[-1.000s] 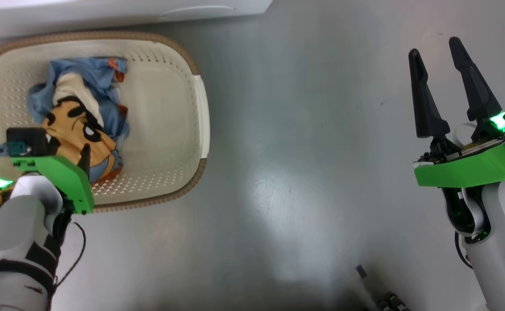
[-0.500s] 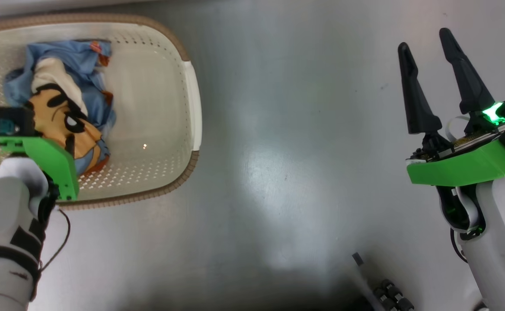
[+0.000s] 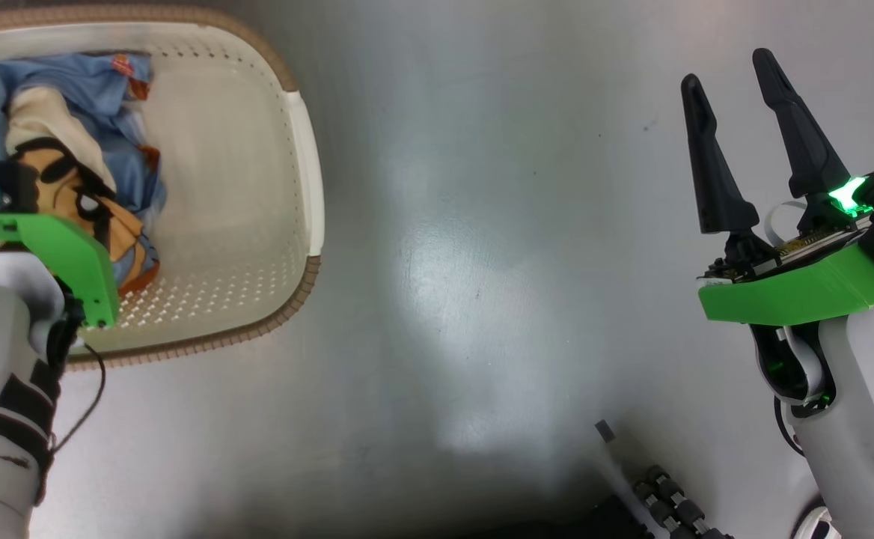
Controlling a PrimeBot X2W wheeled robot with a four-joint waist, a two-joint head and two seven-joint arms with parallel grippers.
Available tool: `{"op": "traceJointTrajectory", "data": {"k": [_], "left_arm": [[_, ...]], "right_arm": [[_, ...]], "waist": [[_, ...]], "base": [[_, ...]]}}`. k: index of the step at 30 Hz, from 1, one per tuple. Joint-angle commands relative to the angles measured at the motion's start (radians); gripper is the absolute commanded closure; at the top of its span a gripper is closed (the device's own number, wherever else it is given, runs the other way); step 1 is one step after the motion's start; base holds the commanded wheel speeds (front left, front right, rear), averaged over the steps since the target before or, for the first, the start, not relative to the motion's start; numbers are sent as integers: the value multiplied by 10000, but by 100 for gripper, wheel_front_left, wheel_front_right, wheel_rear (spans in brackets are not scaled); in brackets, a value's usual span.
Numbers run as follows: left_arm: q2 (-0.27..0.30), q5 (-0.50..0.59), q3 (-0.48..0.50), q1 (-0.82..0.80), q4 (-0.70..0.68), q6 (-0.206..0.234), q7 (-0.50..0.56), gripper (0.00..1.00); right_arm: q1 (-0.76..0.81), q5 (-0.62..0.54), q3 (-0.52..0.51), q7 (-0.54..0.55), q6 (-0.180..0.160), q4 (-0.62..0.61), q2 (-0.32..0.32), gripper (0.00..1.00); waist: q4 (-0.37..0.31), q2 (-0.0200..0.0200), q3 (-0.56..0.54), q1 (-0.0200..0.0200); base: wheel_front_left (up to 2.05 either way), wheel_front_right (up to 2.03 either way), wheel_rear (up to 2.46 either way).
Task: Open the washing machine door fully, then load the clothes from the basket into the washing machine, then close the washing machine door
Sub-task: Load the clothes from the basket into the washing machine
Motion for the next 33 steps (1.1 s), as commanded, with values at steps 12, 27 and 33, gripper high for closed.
{"op": "traceJointTrajectory", "data": {"k": [12,27,33], "left_arm": [[639,-247,66,-203,-39,89,77,96],[136,-1202,687,137,-39,-219,-1064,100],[-130,-1672,1002,637,-39,-555,-2226,100]], "right_arm": [[173,-41,318,-80,56,-259,19,0],[234,-38,192,-80,56,-165,21,0],[284,12,234,-80,56,-45,31,0]], "waist": [[-206,-1,241,0],[65,-1,-645,0],[278,-1,-1618,0]], "base": [[0,0,0],[0,0,0],[0,0,0]]}}
